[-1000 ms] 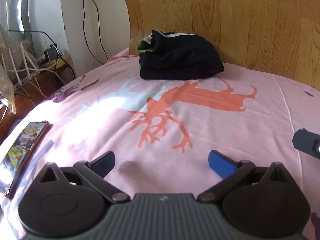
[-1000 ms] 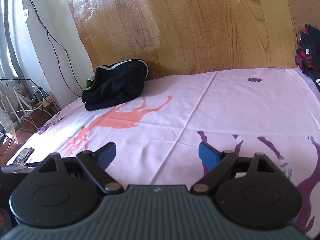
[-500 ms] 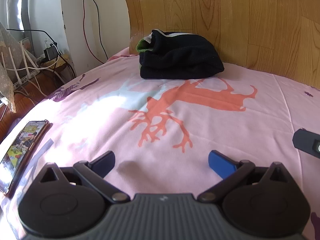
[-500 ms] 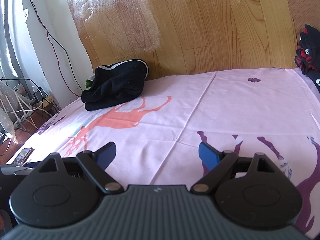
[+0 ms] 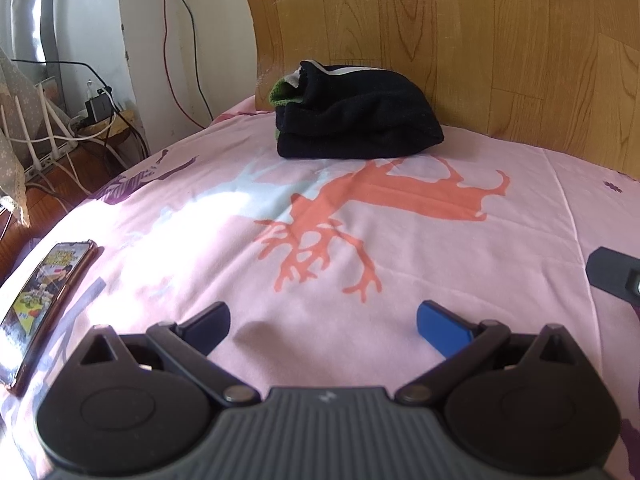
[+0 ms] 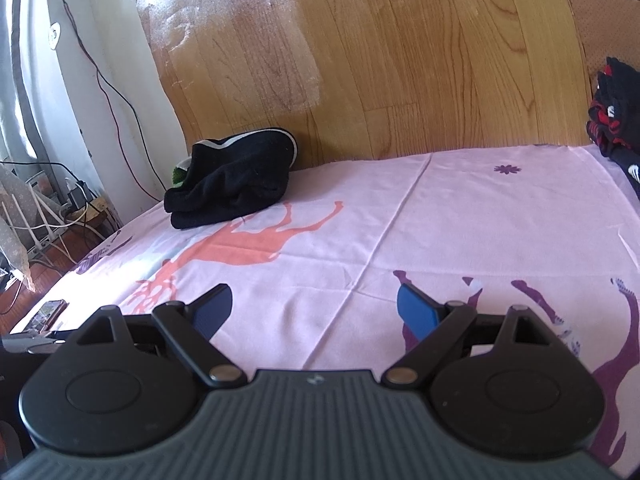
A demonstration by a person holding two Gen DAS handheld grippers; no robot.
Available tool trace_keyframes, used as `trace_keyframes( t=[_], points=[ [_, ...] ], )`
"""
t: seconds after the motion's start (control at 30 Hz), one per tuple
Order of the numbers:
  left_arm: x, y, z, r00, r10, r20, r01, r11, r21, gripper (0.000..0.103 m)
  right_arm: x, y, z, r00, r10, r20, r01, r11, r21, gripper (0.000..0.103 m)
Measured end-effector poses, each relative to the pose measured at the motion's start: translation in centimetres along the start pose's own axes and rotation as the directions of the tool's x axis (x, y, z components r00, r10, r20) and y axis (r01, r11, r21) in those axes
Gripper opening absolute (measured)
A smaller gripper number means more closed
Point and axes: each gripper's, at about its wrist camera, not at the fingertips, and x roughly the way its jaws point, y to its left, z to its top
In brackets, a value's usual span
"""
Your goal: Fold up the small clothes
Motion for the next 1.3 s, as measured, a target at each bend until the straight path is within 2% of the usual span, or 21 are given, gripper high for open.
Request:
trace_keyframes(
  t=[0.33,0.7,1.03,1.3],
  points=[
    [0.47,0.62,0.18,0.997,-0.071,-0.032,0.071,0.997,-0.026,0.103,0.1,0.45,-0.08,1.0,-0.015,-0.002,0.015,1.0,-0.024,0.092],
    [0.35,0.59,0.24,0.998,-0.052,-0.035,0.051,0.998,-0.025,0.103,0.55,0.57,-0.11,0.999,-0.038,-0.028,0.038,0.999,-0.017,0.092],
    [-0.22,0.17,0.17,1.0,-0.006,-0.008,0.006,1.0,0.005,0.103,0.24,0.67,-0.2,1.0,-0.023,-0.007,0.023,0.999,-0.028,0.092],
    [-0.23,0.32,0.22,1.0,-0.009,-0.006,0.009,1.0,0.006,0.103,-0.24,1.02,-0.31,0.999,-0.012,0.031,0.013,0.999,-0.042,0.092]
  ],
)
